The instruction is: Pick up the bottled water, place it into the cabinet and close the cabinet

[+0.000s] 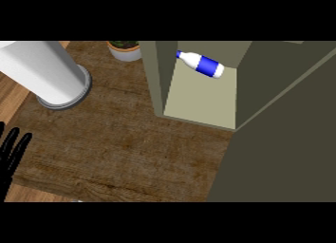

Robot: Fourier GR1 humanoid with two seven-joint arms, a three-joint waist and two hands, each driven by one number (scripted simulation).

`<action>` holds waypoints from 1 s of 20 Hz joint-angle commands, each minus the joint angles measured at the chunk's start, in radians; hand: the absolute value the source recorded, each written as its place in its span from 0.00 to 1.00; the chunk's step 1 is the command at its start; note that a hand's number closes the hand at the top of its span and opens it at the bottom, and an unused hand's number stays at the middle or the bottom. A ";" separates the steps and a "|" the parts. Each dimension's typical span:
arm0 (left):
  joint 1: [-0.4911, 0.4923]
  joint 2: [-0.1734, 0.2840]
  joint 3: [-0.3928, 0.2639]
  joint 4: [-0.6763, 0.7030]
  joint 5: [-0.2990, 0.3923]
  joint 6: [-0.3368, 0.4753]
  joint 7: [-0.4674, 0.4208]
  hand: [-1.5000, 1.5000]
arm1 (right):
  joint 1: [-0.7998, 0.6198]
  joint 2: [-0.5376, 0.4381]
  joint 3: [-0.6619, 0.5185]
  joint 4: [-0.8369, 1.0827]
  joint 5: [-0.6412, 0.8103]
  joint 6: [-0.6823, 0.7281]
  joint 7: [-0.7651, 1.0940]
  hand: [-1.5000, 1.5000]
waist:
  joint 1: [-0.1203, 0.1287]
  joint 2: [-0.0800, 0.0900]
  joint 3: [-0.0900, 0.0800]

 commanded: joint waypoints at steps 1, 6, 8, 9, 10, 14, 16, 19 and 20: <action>-0.013 0.020 0.015 0.004 0.015 -0.024 0.011 0.00 | -0.111 0.008 0.131 -0.026 0.037 0.055 0.098 1.00 | 0.031 0.005 -0.004; -0.008 0.030 0.013 0.018 0.018 -0.046 0.019 0.00 | -0.203 -0.027 0.086 -0.035 0.030 0.087 0.112 1.00 | 0.051 0.004 -0.008; -0.008 0.033 0.017 0.012 0.025 -0.040 0.024 0.00 | -0.217 -0.013 0.091 -0.027 0.011 0.079 0.121 1.00 | 0.048 0.003 -0.006; -0.011 0.044 0.032 0.014 0.023 -0.047 0.021 0.00 | -0.222 -0.012 0.095 -0.027 0.012 0.079 0.128 1.00 | 0.045 -0.003 -0.006; -0.022 0.035 0.032 0.021 0.019 -0.040 0.015 0.00 | -0.236 -0.019 0.087 -0.031 0.014 0.084 0.139 1.00 | 0.033 0.000 -0.008; -0.014 0.048 0.043 0.030 0.038 -0.058 0.024 0.00 | -0.268 -0.035 0.073 -0.018 0.014 0.098 0.159 1.00 | 0.042 0.000 -0.011; -0.014 0.045 0.039 0.027 0.035 -0.069 0.019 0.00 | -0.277 -0.034 0.071 -0.012 0.004 0.100 0.158 1.00 | 0.044 0.000 -0.012; -0.019 0.055 0.052 0.029 0.049 -0.069 0.028 0.00 | -0.295 -0.013 0.060 -0.003 -0.005 0.086 0.152 1.00 | 0.038 0.003 -0.009; -0.021 0.049 0.041 0.036 0.039 -0.073 0.025 0.00 | -0.302 -0.017 0.050 -0.011 -0.009 0.089 0.154 1.00 | 0.035 0.008 -0.013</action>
